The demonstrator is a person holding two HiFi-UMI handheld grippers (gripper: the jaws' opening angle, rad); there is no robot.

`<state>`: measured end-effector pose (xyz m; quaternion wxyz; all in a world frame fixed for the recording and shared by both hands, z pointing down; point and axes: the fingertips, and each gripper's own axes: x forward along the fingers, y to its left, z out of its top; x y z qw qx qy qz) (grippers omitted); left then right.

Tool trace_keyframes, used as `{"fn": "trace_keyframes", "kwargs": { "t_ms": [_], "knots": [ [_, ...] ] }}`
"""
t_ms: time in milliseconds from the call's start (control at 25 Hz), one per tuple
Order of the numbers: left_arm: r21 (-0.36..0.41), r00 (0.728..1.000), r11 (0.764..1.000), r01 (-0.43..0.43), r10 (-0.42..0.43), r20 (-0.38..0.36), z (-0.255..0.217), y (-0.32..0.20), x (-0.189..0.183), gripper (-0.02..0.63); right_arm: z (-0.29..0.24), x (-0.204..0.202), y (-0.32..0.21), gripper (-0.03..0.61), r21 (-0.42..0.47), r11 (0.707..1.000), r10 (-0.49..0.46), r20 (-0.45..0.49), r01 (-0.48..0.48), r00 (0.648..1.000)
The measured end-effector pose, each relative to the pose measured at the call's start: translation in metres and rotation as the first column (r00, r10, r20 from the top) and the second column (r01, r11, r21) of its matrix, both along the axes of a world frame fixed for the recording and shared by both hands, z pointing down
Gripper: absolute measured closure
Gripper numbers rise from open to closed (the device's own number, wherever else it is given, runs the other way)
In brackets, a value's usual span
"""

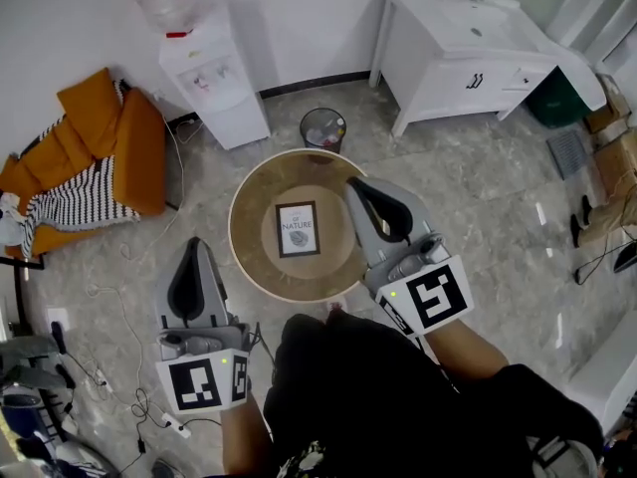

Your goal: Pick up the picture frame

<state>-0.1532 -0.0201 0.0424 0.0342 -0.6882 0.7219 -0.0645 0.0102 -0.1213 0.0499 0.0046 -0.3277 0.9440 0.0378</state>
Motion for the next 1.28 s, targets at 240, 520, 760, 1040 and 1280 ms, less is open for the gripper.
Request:
{"fn": "trace_keyframes", "kwargs": {
  "t_ms": [240,520,760,1040,1280],
  "knots": [
    [-0.018,1.0,1.0,0.018,-0.018,-0.006,0.008,-0.01,-0.011,0.617,0.014,-0.015,-0.011,0.582,-0.025,0.999,-0.03,-0.028,0.029,0.999],
    [-0.035,0.999,0.999,-0.017,0.016,-0.028,0.023,-0.028,-0.026,0.617,0.023,-0.029,-0.02,0.582,-0.031,1.0,-0.005,-0.06,0.003,0.998],
    [-0.044,0.998,0.998,-0.048,0.047,-0.037,0.022,-0.049,-0.04,0.617,0.023,-0.04,-0.035,0.583,-0.05,0.998,0.031,-0.059,-0.034,0.998],
    [-0.032,0.995,0.994,-0.101,0.101,-0.012,0.014,-0.072,-0.051,0.617,0.019,-0.05,-0.046,0.581,-0.049,0.996,0.077,-0.055,-0.08,0.996],
    [-0.018,0.989,0.989,-0.146,0.146,0.012,0.005,-0.088,-0.062,0.617,0.011,-0.057,-0.054,0.582,-0.037,0.991,0.123,-0.041,-0.125,0.992]
  ]
}}
